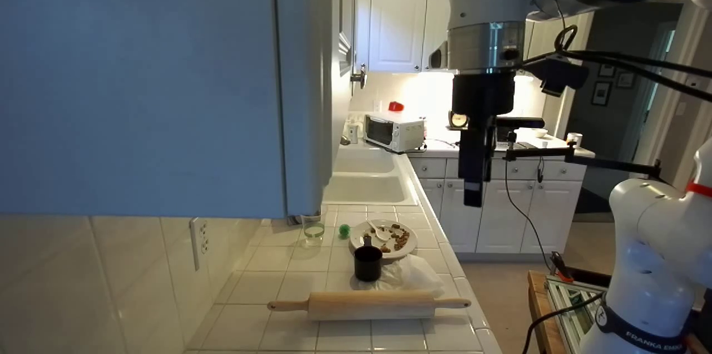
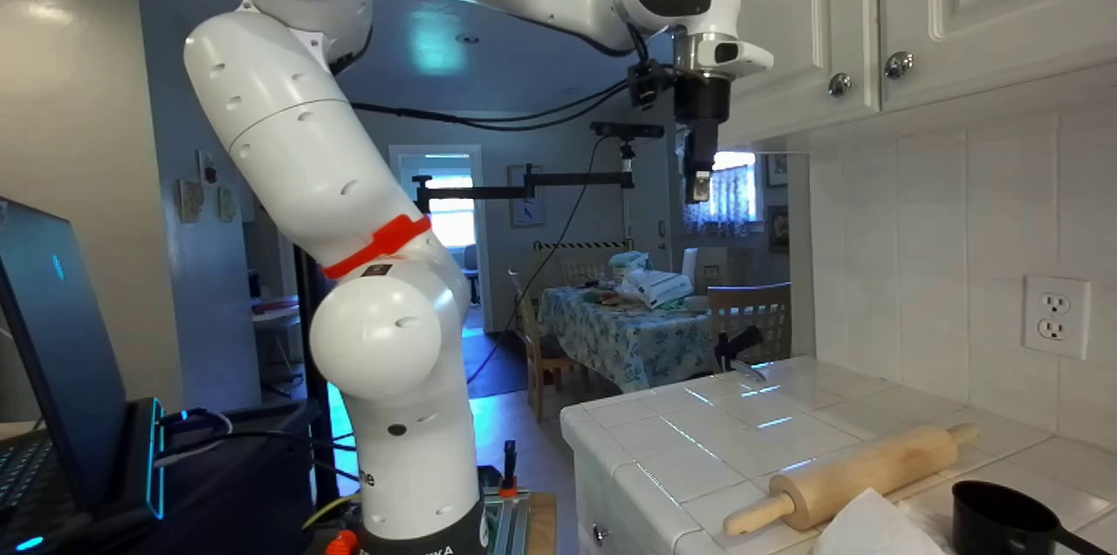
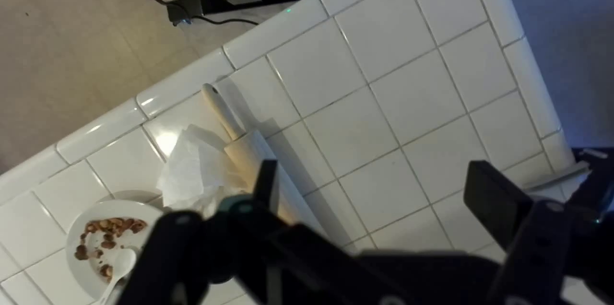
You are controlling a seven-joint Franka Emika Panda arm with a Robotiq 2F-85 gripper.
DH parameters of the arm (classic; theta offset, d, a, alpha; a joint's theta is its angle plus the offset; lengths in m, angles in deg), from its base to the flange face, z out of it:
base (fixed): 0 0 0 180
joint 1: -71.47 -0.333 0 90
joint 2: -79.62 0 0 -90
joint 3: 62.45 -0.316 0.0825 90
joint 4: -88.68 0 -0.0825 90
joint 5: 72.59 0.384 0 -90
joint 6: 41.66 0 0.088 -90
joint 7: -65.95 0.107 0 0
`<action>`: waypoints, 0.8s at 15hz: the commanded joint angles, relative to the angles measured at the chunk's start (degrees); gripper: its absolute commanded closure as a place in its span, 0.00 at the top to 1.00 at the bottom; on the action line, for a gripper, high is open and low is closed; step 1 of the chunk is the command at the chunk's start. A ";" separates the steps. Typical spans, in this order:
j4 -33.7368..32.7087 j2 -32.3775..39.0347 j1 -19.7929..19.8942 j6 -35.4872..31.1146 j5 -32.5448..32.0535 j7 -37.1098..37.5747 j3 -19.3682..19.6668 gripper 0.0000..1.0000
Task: Open the right cabinet door.
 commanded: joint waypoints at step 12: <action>-0.88 -11.96 6.43 -11.00 -7.53 14.74 1.12 1.00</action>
